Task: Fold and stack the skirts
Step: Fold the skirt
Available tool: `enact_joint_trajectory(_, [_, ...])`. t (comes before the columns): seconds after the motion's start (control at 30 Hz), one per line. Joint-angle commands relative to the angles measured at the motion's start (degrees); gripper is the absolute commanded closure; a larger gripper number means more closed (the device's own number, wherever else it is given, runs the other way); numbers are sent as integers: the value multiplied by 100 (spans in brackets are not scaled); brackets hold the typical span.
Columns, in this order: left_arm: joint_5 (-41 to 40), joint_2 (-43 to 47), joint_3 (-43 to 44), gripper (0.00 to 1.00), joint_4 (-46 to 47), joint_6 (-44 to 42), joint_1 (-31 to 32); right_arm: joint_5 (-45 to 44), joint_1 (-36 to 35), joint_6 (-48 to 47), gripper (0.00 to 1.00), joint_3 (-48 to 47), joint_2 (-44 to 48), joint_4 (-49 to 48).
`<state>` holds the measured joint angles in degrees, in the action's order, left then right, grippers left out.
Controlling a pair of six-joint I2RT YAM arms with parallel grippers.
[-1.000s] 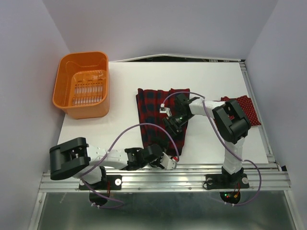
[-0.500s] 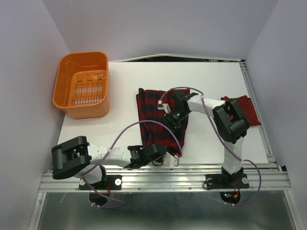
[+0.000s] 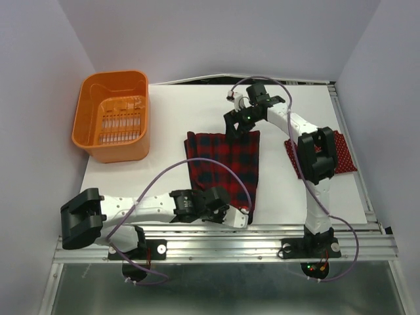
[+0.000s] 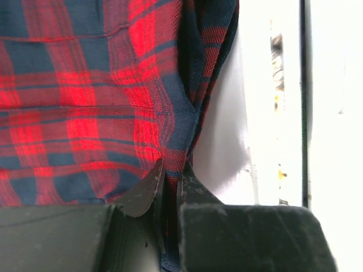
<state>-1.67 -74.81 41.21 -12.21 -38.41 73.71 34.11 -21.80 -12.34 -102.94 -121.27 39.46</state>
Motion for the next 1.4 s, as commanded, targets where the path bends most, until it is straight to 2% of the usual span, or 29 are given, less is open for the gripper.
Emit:
enact_joint_trajectory(0.0, [1132,344,694,100,-729,246,-67,-370,176,-208,5,-604,-704,-220])
enact_joint_trajectory(0.13, [1660,239,1213,100,-1256,448,-312,129,124,-128,11,-781,-1152,-290])
enact_joint_trajectory(0.2, [1959,168,1582,100,-1398,580,-515,262,54,-286,16,-474,-1179,-308])
enact_joint_trajectory(0.23, [2047,90,1731,100,-1555,615,-638,376,53,-313,22,-290,-1092,-377])
enact_joint_trajectory(0.33, [2373,-86,2320,100,-1837,668,-1191,639,-114,-453,30,632,-751,-641])
enact_joint_trajectory(0.37, [2521,-148,2608,100,-1890,660,-1445,693,-201,-471,31,1061,-653,-711])
enact_joint_trajectory(0.47, [2637,-437,3014,100,-2180,564,-1728,886,-272,-506,36,1565,-311,-966])
enact_joint_trajectory(0.57, [2751,-745,3541,100,-2277,467,-2027,1185,-333,-533,40,1899,-125,-1020])
enact_joint_trajectory(0.83, [2804,-1835,4702,100,-2383,317,-2660,1608,-544,-550,41,2164,60,-1037])
enact_joint_trajectory(0.97, [2708,-2169,4721,100,-2251,185,-2879,1660,-544,-542,41,2111,-1,-1028])
enact_joint_trajectory(1.37, [1811,-2583,3403,100,-608,159,-3170,1802,-597,-550,40,1856,-195,-817])
